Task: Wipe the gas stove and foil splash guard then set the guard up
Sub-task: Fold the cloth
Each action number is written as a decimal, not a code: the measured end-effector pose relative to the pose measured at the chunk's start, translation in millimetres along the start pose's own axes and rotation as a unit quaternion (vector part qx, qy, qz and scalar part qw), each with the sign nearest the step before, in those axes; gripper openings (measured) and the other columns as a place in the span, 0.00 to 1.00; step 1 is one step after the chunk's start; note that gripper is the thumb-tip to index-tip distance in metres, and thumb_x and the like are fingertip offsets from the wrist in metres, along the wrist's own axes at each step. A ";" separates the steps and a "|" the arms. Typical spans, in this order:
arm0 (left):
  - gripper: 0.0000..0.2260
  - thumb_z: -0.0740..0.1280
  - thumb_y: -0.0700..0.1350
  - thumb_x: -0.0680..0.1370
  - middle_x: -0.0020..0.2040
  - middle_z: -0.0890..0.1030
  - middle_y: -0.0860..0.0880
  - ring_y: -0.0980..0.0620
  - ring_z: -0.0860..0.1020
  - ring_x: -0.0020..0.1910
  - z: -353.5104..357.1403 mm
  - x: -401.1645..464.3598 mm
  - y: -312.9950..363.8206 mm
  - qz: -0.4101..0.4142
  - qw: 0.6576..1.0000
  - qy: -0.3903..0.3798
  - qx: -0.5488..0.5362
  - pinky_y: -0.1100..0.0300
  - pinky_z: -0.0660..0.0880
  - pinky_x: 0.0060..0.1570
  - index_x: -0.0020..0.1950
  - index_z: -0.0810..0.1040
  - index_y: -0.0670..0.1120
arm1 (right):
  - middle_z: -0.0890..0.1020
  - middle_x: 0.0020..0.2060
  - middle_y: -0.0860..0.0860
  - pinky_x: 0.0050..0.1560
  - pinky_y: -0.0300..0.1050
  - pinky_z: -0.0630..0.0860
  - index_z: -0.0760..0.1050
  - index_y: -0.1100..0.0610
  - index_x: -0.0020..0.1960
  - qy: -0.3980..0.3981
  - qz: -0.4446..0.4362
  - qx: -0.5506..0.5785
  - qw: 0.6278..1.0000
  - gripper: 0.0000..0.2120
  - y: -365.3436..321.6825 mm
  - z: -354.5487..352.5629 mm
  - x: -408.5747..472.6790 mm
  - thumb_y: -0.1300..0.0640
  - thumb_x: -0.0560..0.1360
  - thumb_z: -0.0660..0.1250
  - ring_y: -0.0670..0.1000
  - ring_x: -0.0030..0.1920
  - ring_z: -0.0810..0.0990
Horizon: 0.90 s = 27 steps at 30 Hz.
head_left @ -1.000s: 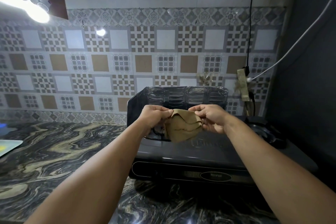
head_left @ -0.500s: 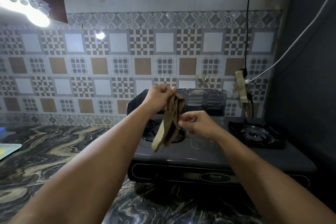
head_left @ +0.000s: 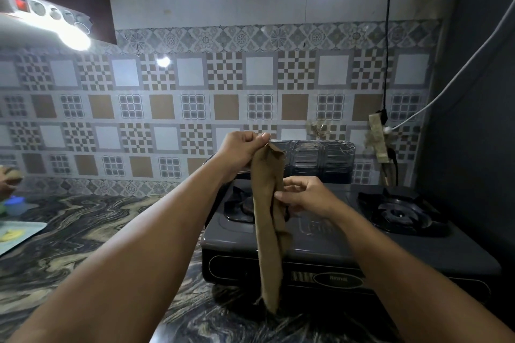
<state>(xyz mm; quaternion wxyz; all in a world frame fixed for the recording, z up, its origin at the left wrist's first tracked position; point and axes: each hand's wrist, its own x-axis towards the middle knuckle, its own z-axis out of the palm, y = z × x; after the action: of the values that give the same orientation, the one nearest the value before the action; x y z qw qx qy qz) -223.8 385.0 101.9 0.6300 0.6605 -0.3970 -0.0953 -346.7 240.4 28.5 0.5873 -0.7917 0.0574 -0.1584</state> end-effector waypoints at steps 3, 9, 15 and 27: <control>0.16 0.67 0.52 0.77 0.29 0.72 0.46 0.52 0.70 0.27 2.7 1.6 4.6 0.002 1.000 -0.015 0.013 0.62 0.71 0.30 0.37 0.73 0.41 | 0.84 0.39 0.50 0.35 0.34 0.76 0.81 0.59 0.56 0.028 0.000 0.011 1.000 0.10 -2.5 2.8 3.1 0.59 0.75 0.71 0.42 0.35 0.82; 0.16 0.66 0.53 0.78 0.30 0.70 0.45 0.51 0.68 0.29 2.5 5.4 11.4 0.007 1.000 0.010 0.023 0.60 0.67 0.31 0.38 0.73 0.43 | 0.85 0.48 0.59 0.52 0.52 0.80 0.80 0.63 0.53 0.140 -0.024 0.005 0.990 0.09 -5.9 -3.3 8.4 0.59 0.80 0.64 0.58 0.50 0.83; 0.16 0.67 0.53 0.77 0.24 0.72 0.52 0.54 0.69 0.24 12.7 3.5 9.7 -0.001 0.999 0.047 0.011 0.63 0.68 0.25 0.33 0.71 0.46 | 0.84 0.49 0.52 0.47 0.46 0.82 0.75 0.58 0.58 0.087 -0.051 -0.042 0.994 0.17 -27.1 -8.7 -1.1 0.56 0.73 0.74 0.50 0.48 0.84; 0.11 0.73 0.35 0.71 0.45 0.84 0.46 0.49 0.82 0.44 49.5 -19.3 -58.9 -0.126 0.976 -0.178 0.006 0.57 0.79 0.43 0.52 0.79 0.44 | 0.81 0.42 0.58 0.48 0.52 0.78 0.77 0.57 0.46 0.196 -0.035 0.028 0.980 0.11 -47.0 -35.5 -2.8 0.63 0.81 0.57 0.55 0.44 0.79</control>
<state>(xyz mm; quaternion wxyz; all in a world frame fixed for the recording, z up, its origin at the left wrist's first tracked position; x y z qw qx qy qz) -243.8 353.6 31.8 0.5279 0.6815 -0.4174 -0.2877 -365.1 223.0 81.7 0.5805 -0.7301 0.1388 -0.3326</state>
